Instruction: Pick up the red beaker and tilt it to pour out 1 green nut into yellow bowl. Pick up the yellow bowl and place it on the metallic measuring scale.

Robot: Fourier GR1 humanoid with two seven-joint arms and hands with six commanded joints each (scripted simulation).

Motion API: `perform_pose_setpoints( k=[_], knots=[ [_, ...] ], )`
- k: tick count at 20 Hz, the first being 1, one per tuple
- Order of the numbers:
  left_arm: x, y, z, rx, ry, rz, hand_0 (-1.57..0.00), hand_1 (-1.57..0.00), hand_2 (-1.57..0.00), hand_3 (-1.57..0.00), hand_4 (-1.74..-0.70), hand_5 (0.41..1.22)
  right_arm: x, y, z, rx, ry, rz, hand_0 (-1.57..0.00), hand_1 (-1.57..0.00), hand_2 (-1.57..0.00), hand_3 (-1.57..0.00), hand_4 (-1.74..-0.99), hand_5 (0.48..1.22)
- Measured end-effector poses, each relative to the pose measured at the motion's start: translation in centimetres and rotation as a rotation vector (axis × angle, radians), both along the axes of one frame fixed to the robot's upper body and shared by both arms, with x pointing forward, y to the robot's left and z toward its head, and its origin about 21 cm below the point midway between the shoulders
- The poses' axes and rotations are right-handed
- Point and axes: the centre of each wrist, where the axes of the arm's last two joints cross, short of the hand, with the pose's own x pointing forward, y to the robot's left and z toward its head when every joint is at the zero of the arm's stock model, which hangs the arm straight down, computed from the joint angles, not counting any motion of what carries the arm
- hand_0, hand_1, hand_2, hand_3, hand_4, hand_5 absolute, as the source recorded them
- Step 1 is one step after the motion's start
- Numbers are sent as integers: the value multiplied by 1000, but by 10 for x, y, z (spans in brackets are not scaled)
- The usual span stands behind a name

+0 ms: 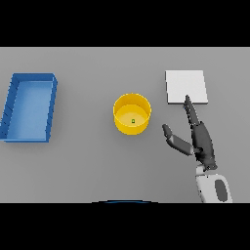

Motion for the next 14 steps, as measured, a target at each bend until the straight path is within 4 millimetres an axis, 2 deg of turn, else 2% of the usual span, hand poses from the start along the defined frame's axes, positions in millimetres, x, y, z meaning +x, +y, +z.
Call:
perform_pose_setpoints(
  k=[2, 5, 7, 12, 14],
  knots=[
    [-4, 19, -30, -100, -17, 93, -1571, -1571, -1571, -1564, -1740, 1221, 4, -1, 3, -10, 8, 4, 1, 1, 1, 1, -1134, 632],
    [-11, 37, -57, -268, -19, 247, -1571, -1571, -1571, -1567, -1741, 1221, 3, -1, 2, -6, 7, 18, 1, 1, 1, 1, -1133, 655],
    [-22, 53, -88, -347, -3, 303, -1571, -1571, -1571, -1569, -1741, 1221, -1, 0, 0, -1, 11, 22, 1, 1, 1, 1, -1127, 664],
    [-58, 60, -157, -466, 7, 340, -1571, -1571, -1571, -1570, -1741, 1221, -4, -2, -4, -6, -3, 32, 1, 1, 1, 1, -1166, 676],
    [-72, 57, -173, -493, 17, 366, -1571, -1571, -1571, -1571, -1741, 1151, -3, -5, -4, -20, -1, 22, 1, 1, 1, 1, -1174, 676]
  ],
)
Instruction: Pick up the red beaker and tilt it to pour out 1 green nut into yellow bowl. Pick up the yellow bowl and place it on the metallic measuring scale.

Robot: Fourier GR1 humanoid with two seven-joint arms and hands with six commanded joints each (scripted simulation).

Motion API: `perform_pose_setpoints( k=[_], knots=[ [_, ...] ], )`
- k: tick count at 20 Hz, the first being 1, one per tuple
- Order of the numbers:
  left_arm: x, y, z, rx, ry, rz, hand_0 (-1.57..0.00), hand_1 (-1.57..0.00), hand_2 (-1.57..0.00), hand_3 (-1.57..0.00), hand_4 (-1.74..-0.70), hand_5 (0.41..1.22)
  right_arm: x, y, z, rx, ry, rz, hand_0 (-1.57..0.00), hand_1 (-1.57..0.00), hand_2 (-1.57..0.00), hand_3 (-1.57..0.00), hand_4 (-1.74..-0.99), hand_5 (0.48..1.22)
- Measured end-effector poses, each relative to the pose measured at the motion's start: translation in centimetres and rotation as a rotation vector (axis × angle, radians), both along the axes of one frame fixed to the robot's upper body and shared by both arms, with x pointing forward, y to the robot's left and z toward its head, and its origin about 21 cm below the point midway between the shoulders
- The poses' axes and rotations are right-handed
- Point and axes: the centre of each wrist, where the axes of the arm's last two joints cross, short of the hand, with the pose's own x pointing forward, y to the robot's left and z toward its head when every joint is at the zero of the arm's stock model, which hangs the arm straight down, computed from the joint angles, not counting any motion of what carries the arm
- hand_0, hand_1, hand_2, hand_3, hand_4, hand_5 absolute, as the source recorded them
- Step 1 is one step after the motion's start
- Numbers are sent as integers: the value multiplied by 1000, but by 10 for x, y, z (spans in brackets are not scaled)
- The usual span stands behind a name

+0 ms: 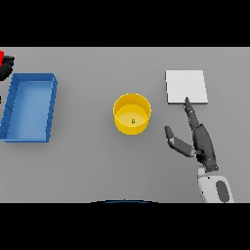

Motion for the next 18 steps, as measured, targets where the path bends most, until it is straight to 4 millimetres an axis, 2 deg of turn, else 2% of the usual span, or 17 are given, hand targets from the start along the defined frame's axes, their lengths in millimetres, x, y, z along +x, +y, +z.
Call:
perform_pose_setpoints(
  k=[4, 5, 6, 7, 8, 9, 11, 14, 18],
  knots=[
    [-25, -5, -17, -37, 28, 37, -1571, -1571, -1571, -1571, -1741, 925, 4, 2, 1, 11, 3, -2, 1, 1, 1, 1, -1157, 671],
    [-27, -9, -18, -47, 40, 41, -1571, -1571, -1571, -1571, -1655, 868, 3, 4, 2, 15, -5, 3, 1, 1, 1, 1, -1155, 669],
    [-29, -11, -13, -59, 53, 55, -1571, -1571, -1526, -1525, -1521, 818, 1, 2, 1, 15, 14, 1, 1, 1, 1, 1, -1155, 670],
    [-32, -10, -8, -55, 59, 47, -1469, -1344, -1276, -1318, -1369, 774, 2, 5, 2, 18, 11, 9, 1, 1, 1, 1, -1153, 670],
    [-36, -11, -4, -49, 63, -25, -1175, -1075, -1021, -1055, -1232, 737, 0, 5, 0, 22, 11, 11, 1, 1, 1, 1, -1151, 670],
    [-42, -7, -4, -72, 82, -59, -940, -860, -817, -843, -1126, 705, 1, 8, 0, 25, 17, 6, 1, 1, 1, 1, -1149, 670],
    [-46, -4, 1, -144, 96, -128, -601, -550, -522, -539, -976, 664, 1, 2, 1, 20, 9, 2, 1, 1, 1, 1, -1153, 670],
    [-46, -6, 2, -69, 183, -162, -307, -281, -267, -276, -843, 632, 3, 2, 2, 23, 5, 0, 1, 1, 1, 1, -1155, 670],
    [-47, -4, -8, 9, 230, -142, -125, -115, -109, -112, -794, 627, 2, 4, -1, -13, 1, -11, 1, 1, 1, 1, -1157, 665]
  ],
)
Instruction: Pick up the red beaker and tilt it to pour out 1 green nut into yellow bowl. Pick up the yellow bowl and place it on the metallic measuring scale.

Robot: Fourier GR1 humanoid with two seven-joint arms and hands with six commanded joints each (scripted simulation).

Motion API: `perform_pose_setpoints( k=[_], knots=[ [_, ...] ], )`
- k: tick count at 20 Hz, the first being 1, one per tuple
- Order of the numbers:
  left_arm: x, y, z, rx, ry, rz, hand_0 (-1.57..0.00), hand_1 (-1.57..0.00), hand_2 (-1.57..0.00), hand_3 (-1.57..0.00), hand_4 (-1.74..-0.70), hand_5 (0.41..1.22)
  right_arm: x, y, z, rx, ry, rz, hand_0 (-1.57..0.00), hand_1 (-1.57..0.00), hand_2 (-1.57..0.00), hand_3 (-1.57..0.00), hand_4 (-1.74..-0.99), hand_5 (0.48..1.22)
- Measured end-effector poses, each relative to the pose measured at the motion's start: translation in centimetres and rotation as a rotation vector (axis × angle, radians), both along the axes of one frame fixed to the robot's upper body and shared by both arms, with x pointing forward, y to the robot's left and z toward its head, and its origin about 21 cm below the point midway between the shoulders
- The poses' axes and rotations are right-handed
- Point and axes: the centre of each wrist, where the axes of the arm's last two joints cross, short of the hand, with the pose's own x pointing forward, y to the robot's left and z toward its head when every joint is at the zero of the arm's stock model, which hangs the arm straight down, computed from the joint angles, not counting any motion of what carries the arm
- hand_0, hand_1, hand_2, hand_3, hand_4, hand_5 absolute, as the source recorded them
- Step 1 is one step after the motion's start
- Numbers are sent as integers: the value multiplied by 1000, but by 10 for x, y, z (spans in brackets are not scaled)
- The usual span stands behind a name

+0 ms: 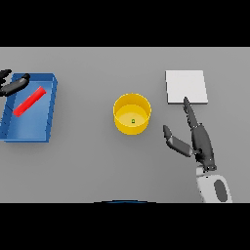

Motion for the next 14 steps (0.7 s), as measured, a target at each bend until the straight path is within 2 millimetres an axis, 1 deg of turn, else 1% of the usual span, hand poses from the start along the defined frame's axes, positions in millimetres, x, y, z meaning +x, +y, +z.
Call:
perform_pose_setpoints(
  k=[1, 3, 4, 5, 6, 7, 9, 10, 11, 12, 13, 14],
  knots=[
    [2, -2, -2, -2, -11, 0, -100, -91, -87, -90, -783, 631, 0, 4, -1, -1, 5, 1, 1, 1, 1, 1, -1154, 657],
    [4, -2, 3, 0, -62, -15, -64, -58, -55, -57, -778, 633, 1, 4, 3, -13, 10, -16, 1, 1, 1, 1, -1131, 631],
    [2, -4, 4, -18, -89, -32, -51, -46, -44, -45, -779, 635, 1, 6, 8, -58, 23, -30, 1, 1, 1, 1, -1115, 638],
    [3, -6, 2, -35, -104, -30, -40, -37, -35, -36, -784, 644, 4, 9, 10, -83, 24, -3, 1, 1, 1, 1, -1087, 649],
    [2, -7, 3, -49, -132, -35, -32, -29, -28, -29, -786, 652, 7, 5, 13, -122, 2, 43, 1, 1, 1, 1, -1080, 662],
    [1, -9, 1, -66, -136, -41, -25, -23, -22, -23, -793, 657, 14, 4, 16, -164, 6, 85, 1, 1, 1, 1, -1088, 665],
    [1, -15, 3, -92, -152, -52, -16, -15, -14, -14, -799, 666, 23, 1, 22, -319, 1, 168, 1, 1, 1, 1, -1122, 649],
    [0, -14, 1, -89, -147, -50, -13, -11, -11, -11, -800, 673, 31, 4, 30, -415, -8, 185, 1, 1, 1, 1, -1128, 637],
    [0, -14, 2, -91, -142, -44, -10, -9, -8, -9, -802, 678, 35, 8, 33, -488, -9, 221, 1, 1, 1, 1, -1132, 631],
    [-1, -14, 1, -95, -135, -46, -8, -7, -7, -7, -806, 683, 41, 10, 40, -573, -52, 256, 1, 1, 1, 1, -1137, 626],
    [1, -18, 2, -98, -139, -48, -6, -5, -5, -5, -806, 687, 46, 13, 40, -644, -61, 291, 1, 1, 1, 1, -1142, 627],
    [0, -18, 2, -98, -140, -51, -5, -4, -4, -4, -809, 688, 51, 14, 46, -729, -77, 340, 1, 1, 1, 1, -1150, 630]
  ],
)
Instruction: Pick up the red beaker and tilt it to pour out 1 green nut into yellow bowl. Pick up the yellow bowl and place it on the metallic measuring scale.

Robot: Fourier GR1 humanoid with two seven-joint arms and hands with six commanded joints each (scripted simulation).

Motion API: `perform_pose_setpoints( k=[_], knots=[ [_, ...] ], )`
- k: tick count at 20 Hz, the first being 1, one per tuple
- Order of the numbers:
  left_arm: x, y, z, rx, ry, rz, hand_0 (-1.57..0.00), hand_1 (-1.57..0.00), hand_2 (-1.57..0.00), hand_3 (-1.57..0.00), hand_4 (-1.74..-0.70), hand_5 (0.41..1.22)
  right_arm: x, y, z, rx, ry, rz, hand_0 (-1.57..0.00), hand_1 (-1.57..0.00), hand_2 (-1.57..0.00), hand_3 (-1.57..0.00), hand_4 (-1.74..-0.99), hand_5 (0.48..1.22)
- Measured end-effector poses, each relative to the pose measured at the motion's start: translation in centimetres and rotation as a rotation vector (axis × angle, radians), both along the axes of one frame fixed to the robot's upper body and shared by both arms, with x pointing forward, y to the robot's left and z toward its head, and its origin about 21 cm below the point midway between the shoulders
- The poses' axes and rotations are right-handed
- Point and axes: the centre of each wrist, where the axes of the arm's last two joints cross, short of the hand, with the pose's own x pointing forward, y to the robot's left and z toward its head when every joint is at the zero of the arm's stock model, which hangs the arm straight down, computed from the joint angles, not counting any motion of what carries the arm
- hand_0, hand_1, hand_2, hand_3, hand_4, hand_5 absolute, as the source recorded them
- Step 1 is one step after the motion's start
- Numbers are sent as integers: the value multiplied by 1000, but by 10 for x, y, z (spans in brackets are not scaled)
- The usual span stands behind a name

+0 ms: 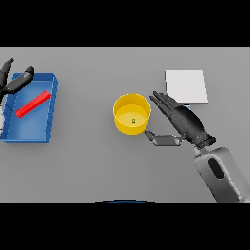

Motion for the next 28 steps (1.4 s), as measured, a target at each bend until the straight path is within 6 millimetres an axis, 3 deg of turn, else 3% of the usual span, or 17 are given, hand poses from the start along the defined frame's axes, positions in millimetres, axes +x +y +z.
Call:
perform_pose_setpoints(
  k=[6, 10, 22, 25, 28],
  knots=[
    [-3, 2, -2, -8, 7, -13, 0, 0, 0, 0, -805, 691, 28, 24, 12, -307, -39, 243, 1, 1, 1, 1, -1161, 643],
    [-2, 5, -2, -9, 9, -8, 0, 0, 0, 0, -808, 695, 42, 41, 8, -400, -26, 346, 1, 1, 1, 1, -1156, 642],
    [-3, 10, 0, 7, 8, -15, 1, 1, 1, 1, -802, 703, 71, 81, -6, -658, 98, 470, 1, 1, 1, -4, -1184, 676],
    [-6, 13, -1, 17, 14, -9, 1, 1, 1, 1, -789, 711, 78, 78, -9, -683, 120, 463, 1, 1, 1, -22, -1195, 708],
    [-4, 12, 0, 20, 16, -4, 1, 1, 1, 1, -791, 712, 77, 83, -11, -679, 134, 453, -48, -60, -88, -130, -1261, 809]
  ],
)
